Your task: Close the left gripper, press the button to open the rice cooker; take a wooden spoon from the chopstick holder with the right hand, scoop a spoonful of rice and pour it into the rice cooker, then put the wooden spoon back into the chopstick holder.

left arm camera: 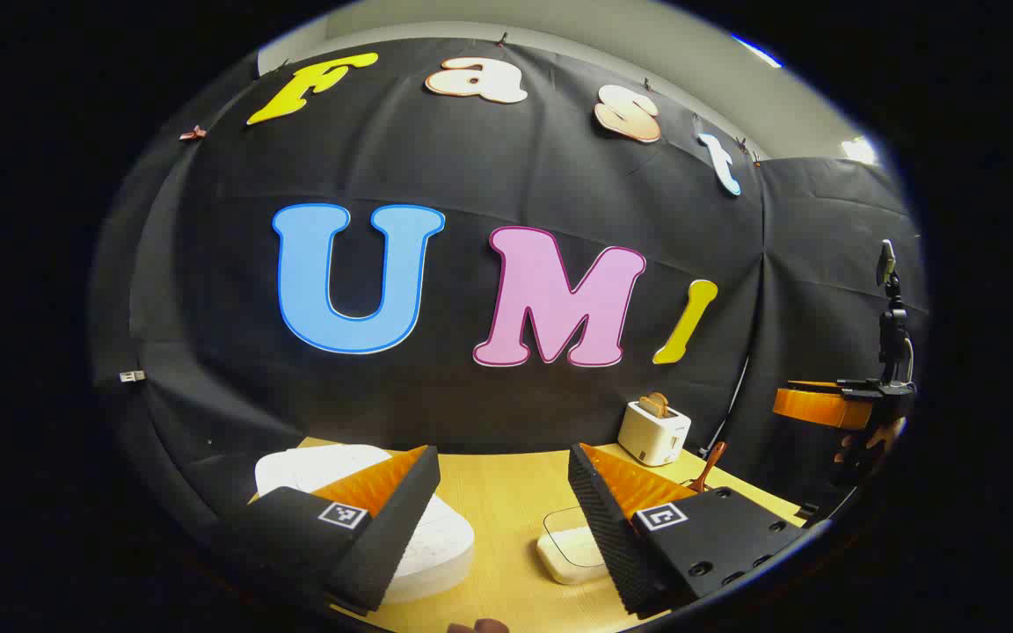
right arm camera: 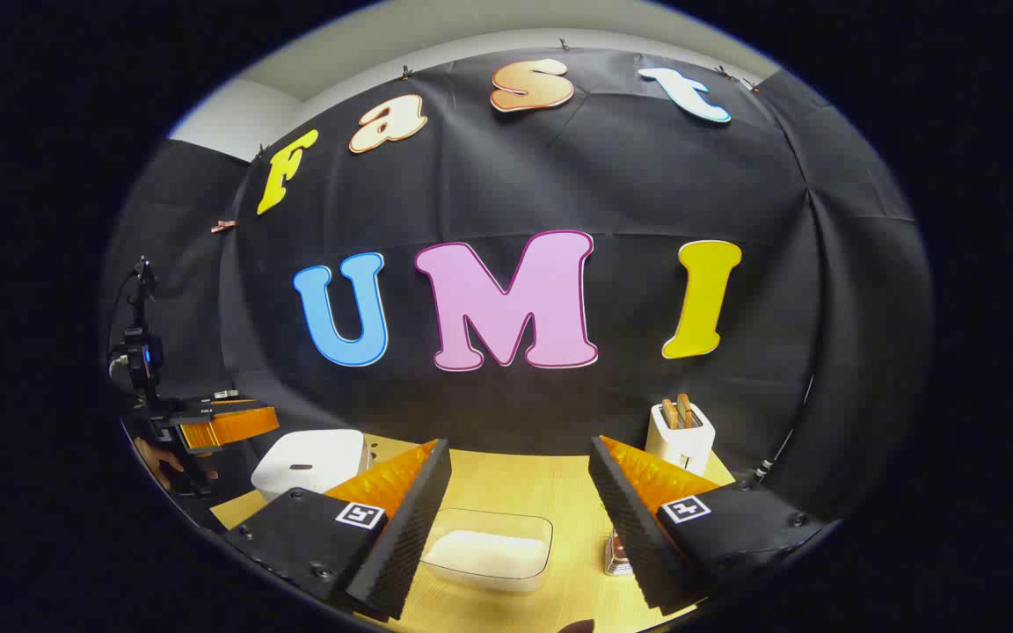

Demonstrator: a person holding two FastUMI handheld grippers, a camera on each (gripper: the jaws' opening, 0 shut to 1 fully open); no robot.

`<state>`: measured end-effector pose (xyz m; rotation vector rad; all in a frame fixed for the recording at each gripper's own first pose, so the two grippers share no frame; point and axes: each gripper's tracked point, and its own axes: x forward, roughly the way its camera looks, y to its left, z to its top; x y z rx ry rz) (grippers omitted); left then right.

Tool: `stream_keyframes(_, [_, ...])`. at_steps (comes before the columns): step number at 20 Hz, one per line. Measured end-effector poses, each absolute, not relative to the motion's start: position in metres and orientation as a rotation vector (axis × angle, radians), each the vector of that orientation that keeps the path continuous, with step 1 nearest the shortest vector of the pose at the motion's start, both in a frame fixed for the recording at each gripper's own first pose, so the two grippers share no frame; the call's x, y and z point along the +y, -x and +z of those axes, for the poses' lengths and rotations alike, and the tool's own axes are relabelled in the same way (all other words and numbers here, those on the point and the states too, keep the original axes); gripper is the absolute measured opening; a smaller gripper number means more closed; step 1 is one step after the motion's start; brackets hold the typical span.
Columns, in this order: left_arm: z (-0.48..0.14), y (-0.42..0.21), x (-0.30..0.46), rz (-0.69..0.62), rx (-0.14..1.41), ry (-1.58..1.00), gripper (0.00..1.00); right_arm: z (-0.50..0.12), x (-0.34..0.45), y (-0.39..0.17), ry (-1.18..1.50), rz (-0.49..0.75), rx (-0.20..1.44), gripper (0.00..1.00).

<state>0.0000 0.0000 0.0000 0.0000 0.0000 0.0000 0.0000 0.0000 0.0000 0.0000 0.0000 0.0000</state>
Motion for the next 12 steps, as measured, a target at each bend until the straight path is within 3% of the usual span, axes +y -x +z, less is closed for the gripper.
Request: stream_keyframes(12, [0.0007,-0.0002,-0.0002,0.002,0.000,0.002,0.95,0.0012,-0.0010,0.0006,-0.002,-0.007,-0.002,0.98])
